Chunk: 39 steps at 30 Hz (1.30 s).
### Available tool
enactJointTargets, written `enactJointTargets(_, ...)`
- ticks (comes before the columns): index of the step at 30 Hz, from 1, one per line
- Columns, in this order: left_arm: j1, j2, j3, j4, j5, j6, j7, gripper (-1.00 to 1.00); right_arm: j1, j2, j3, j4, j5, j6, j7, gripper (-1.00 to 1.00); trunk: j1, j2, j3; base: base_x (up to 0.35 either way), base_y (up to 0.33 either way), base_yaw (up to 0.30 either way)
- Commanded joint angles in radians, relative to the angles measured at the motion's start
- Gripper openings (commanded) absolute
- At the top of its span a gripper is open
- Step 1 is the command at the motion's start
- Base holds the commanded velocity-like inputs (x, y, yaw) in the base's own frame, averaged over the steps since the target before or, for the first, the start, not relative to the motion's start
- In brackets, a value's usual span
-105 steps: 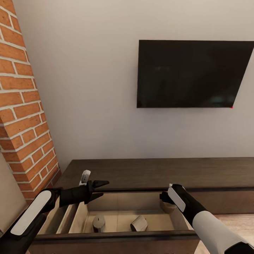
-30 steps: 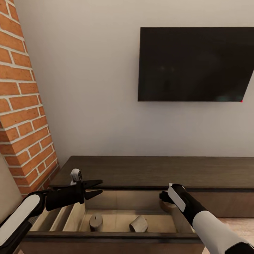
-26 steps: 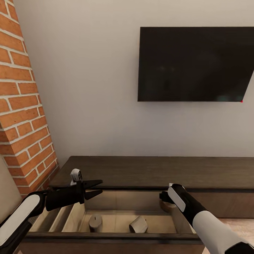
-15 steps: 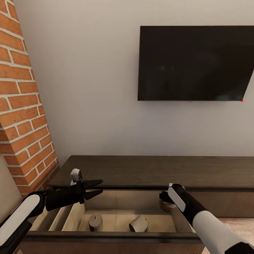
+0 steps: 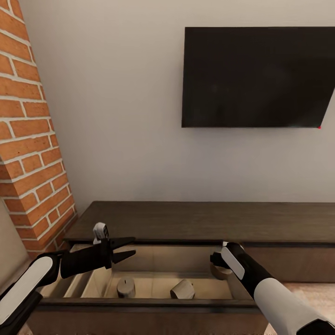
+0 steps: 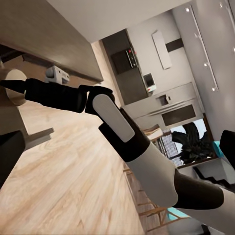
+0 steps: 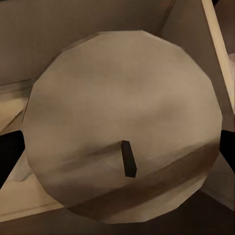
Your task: Place each of the two pumpkins and all three candles from the living room inside a cabinet in the living room (use any cabinet), then make sure every cabinet is closed, and position the cauldron so it is next to a table in the living room.
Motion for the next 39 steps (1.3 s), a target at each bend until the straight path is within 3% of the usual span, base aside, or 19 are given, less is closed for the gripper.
enactJointTargets(1,-0.001,0.001,-0.001,0.0,-0.007,0.0,-0.01,1.0,-0.001,-0.001,0.008,-0.002,-0.01,0.001,-0.009,-1.0,0.004,-0.008,-0.004,0.0,0.0,0.0)
enactJointTargets(11,-0.001,0.002,-0.003,-0.018,-0.006,0.0,-0.01,1.0,-0.001,-0.001,0.009,-0.003,-0.01,0.0,-0.009,-1.0,0.04,-0.073,-0.036,0.0,0.0,0.0)
enactJointTargets(16,-0.001,0.003,-0.024,-0.043,-0.004,0.001,-0.018,1.0,-0.001,-0.001,0.009,-0.003,-0.009,0.0,-0.009,-1.0,0.042,-0.074,-0.055,0.0,0.0,0.0)
enactJointTargets(24,0.0,0.006,-0.06,-0.052,-0.006,0.002,-0.141,1.0,-0.001,-0.001,0.009,-0.002,-0.008,0.0,-0.009,-1.0,0.046,-0.076,-0.086,0.0,0.0,0.0)
enactJointTargets(32,0.001,0.008,-0.065,-0.052,-0.006,0.002,-0.151,1.0,-0.001,-0.001,0.009,-0.002,-0.008,-0.003,-0.009,-1.0,0.049,-0.078,-0.117,0.0,0.0,0.0)
enactJointTargets(39,0.001,0.008,-0.065,-0.052,-0.006,0.002,-0.152,1.0,-0.001,-0.001,0.009,-0.002,-0.008,-0.006,-0.009,-1.0,0.049,-0.078,-0.117,0.0,0.0,0.0)
